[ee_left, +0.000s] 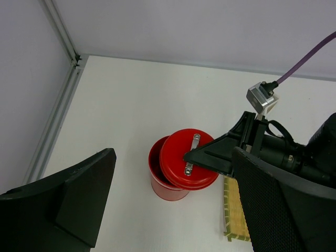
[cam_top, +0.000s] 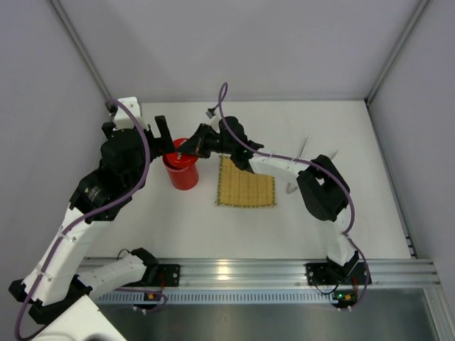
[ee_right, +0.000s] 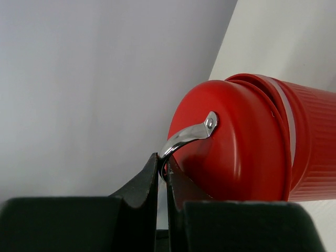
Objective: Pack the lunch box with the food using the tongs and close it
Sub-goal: Close the box lid on the packing box.
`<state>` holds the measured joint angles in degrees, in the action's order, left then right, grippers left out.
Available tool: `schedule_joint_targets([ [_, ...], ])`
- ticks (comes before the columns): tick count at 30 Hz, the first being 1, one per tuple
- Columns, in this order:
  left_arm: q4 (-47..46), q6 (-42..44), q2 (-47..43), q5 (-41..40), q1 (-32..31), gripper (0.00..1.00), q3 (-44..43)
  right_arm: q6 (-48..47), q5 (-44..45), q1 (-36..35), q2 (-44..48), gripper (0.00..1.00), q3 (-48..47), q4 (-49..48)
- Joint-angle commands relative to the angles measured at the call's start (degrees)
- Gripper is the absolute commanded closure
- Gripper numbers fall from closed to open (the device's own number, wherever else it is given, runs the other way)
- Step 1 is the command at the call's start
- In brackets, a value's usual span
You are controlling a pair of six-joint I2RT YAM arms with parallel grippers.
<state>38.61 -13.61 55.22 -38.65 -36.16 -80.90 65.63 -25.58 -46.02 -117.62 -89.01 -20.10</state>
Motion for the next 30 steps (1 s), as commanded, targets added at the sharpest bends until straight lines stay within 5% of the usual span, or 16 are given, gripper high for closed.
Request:
schedule_joint_targets([
  [1,-1.4,0.0,-0.9,-0.8,0.0,0.04,-2.1,0.1,-0.7,-1.2,-0.8,1.0,-4.9,-6.1],
  [12,-1.1,0.5,-0.9,-1.5,0.0,0.04,-1.9,0.9,-2.2,-1.7,-6.2,1.0,-9.4,-5.9],
  [30,-0.6,0.5,-0.9,-1.7,0.0,0.04,-1.5,0.4,-2.5,-3.2,-6.7,1.0,-4.0,-8.0],
])
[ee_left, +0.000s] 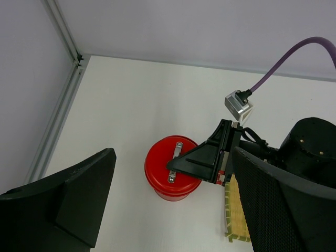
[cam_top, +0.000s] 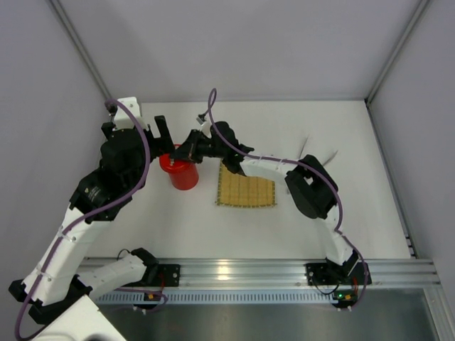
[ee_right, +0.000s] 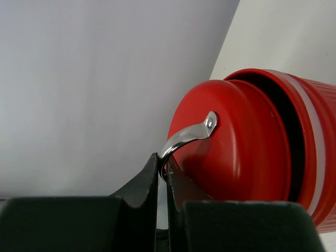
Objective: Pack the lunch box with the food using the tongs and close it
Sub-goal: Close the box lid on the packing box.
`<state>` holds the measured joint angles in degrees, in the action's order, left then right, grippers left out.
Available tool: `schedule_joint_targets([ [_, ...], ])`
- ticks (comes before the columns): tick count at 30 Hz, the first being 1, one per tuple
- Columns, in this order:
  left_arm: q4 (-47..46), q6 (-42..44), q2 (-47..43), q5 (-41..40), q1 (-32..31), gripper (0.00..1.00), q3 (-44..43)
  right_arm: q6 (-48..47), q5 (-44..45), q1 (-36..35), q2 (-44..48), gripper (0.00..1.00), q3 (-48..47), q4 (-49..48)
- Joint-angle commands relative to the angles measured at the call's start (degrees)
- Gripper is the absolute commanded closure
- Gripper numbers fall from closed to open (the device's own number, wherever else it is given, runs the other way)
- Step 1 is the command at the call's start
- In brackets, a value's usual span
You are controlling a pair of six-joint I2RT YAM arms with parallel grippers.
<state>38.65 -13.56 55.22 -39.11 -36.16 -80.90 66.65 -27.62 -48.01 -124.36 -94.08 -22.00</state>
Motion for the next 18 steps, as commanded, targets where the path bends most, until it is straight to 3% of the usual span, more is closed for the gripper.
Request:
schedule_joint_targets([
  [1,-0.6,0.5,-0.8,-1.1,0.0,0.04,-1.5,-0.6,-0.2,-1.2,0.0,1.0,1.4,-6.2],
  [12,-0.8,0.6,-0.6,-1.1,0.0,0.04,-1.5,-3.1,1.6,-1.2,1.0,1.0,2.8,-5.4],
  [18,-0.7,0.6,-0.4,-1.0,0.0,0.04,-1.6,-7.7,3.4,-1.2,2.5,1.0,0.2,-0.2],
])
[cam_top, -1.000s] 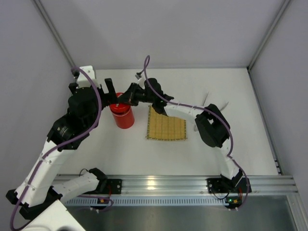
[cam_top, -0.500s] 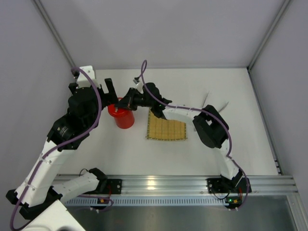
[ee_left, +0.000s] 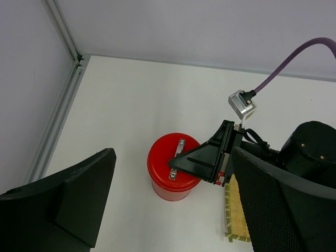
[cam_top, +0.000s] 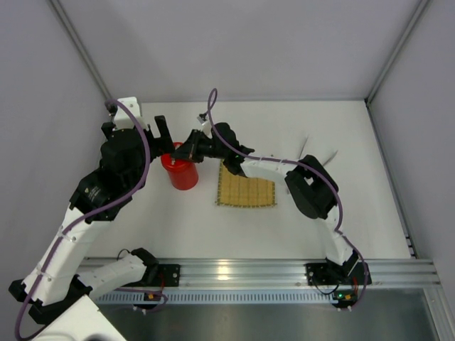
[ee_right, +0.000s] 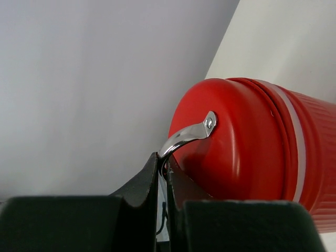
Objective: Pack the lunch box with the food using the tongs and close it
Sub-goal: Close the box lid on the packing box.
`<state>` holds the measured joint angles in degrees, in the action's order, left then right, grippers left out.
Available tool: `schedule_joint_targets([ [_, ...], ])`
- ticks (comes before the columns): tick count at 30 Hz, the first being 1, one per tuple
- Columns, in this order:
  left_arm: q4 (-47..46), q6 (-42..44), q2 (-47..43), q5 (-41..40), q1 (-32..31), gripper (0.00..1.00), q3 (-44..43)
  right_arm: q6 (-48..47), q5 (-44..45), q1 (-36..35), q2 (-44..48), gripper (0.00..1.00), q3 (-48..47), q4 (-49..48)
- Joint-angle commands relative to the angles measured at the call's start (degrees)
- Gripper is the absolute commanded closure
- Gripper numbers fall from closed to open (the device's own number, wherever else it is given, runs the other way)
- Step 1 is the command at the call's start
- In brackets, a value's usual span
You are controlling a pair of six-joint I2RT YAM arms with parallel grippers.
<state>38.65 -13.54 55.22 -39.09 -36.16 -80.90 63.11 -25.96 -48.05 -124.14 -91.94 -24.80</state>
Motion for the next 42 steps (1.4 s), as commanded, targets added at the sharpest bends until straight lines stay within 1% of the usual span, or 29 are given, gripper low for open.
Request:
schedule_joint_targets([
  [1,-0.7,0.6,-0.4,-1.0,0.0,0.04,-1.6,-4.6,2.1,-1.2,2.4,1.0,-2.2,3.2],
  [4,-0.6,0.5,-0.4,-1.1,0.0,0.04,-1.6,-5.1,2.3,-1.0,2.1,1.0,-2.7,4.2],
  [10,-0.5,0.6,-0.2,-0.8,0.0,0.04,-1.9,-3.3,0.5,-0.8,-0.4,1.0,-5.2,5.0],
  [14,-0.2,0.6,-0.2,-1.0,0.0,0.03,-1.9,-2.5,0.0,-0.8,-0.9,1.0,-5.1,5.2],
  [17,-0.2,0.6,-0.1,-0.8,0.0,0.03,-1.9,-0.7,-0.1,-0.6,-0.9,1.0,-3.2,3.5],
  [21,-0.2,0.6,0.1,-0.7,0.0,0.03,-1.9,2.4,-1.1,0.0,-2.2,1.0,0.4,-2.7],
  [26,-0.2,0.7,0.2,-0.7,0.0,0.03,-2.0,4.0,-1.2,0.1,-3.7,1.0,1.8,-4.5],
  [30,-0.4,0.8,0.3,-0.7,0.0,0.03,-1.9,3.2,-0.4,0.1,-3.5,1.0,3.2,-4.0],
  [34,-0.2,0.6,0.3,-0.6,0.0,0.03,-1.9,1.2,0.9,0.1,-3.5,1.0,3.3,-1.1],
  [38,-0.1,0.7,0.2,-0.9,0.0,0.03,-2.0,-3.0,2.7,0.1,-2.8,1.0,1.9,7.8],
  [41,-0.2,0.8,0.2,-0.8,0.0,0.03,-2.1,-6.1,3.6,0.1,-2.4,1.0,-2.1,14.4],
  [42,-0.1,0.7,0.2,-0.8,0.0,0.03,-2.2,-6.8,3.9,0.2,-2.4,1.0,-3.2,18.6],
])
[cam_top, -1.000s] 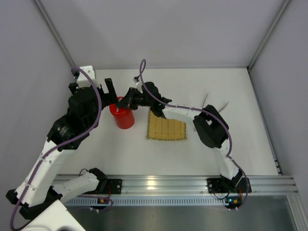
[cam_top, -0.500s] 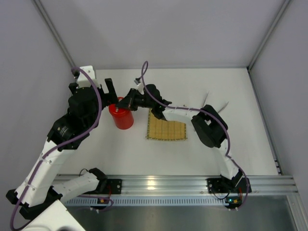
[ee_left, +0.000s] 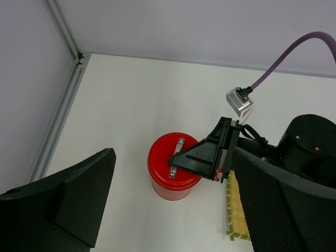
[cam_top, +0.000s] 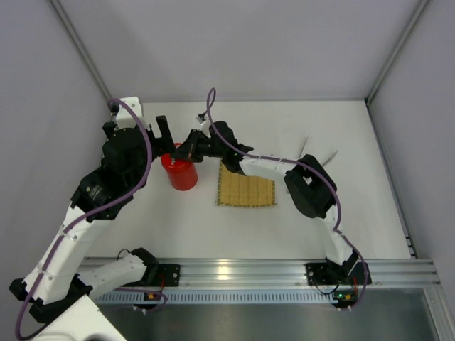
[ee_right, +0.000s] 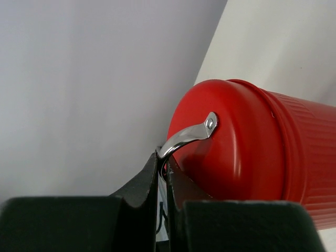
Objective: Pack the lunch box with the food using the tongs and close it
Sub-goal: Close the box lid on the packing box.
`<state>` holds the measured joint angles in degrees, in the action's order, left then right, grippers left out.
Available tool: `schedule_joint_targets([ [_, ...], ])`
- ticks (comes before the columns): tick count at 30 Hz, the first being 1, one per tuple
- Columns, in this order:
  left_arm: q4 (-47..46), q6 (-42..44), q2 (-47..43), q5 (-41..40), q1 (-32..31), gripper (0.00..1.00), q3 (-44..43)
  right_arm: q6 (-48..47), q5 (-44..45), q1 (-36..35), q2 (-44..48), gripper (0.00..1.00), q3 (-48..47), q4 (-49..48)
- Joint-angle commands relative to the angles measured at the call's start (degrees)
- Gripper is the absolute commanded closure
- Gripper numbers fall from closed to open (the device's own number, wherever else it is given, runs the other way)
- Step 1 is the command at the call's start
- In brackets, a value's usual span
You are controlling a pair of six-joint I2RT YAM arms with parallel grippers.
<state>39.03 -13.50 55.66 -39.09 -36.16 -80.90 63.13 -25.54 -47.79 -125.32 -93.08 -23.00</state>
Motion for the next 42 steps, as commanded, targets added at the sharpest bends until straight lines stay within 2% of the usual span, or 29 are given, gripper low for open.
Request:
schedule_joint_targets([
  [1,-0.4,0.6,-0.3,-0.8,0.0,0.03,-2.2,-7.5,3.5,-0.2,-1.4,0.99,-3.2,19.2],
  [5,-0.4,0.5,-0.3,-0.6,0.0,0.03,-2.1,-9.3,4.0,-0.3,-1.3,0.91,-6.5,26.4],
  [9,-0.3,0.4,-0.5,-0.5,0.0,0.03,-2.0,-7.2,1.5,0.2,-1.8,0.89,-4.3,22.5],
  [12,0.0,0.4,-0.6,-0.6,0.0,0.03,-2.1,-4.3,-0.8,0.5,-2.4,0.87,-2.1,16.0],
  [18,0.2,0.6,-1.0,-0.7,0.0,0.03,-2.2,-4.5,0.3,0.5,-2.9,0.8,-2.2,17.5],
  [22,0.1,0.5,-0.9,-0.6,0.0,0.03,-2.1,-5.5,0.7,0.5,-2.3,0.66,-2.6,18.3],
  [28,0.1,0.5,-0.9,-0.5,0.0,0.03,-2.2,-7.0,1.9,0.5,-1.9,0.51,-4.4,21.8],
  [32,0.0,0.4,-0.9,-0.3,0.0,0.03,-2.2,-8.1,3.3,0.5,-1.2,0.46,-6.5,25.7],
  [42,-0.1,0.1,-0.8,-0.4,0.0,0.03,-2.2,-10.8,7.4,0.5,0.9,0.45,-9.8,32.9],
])
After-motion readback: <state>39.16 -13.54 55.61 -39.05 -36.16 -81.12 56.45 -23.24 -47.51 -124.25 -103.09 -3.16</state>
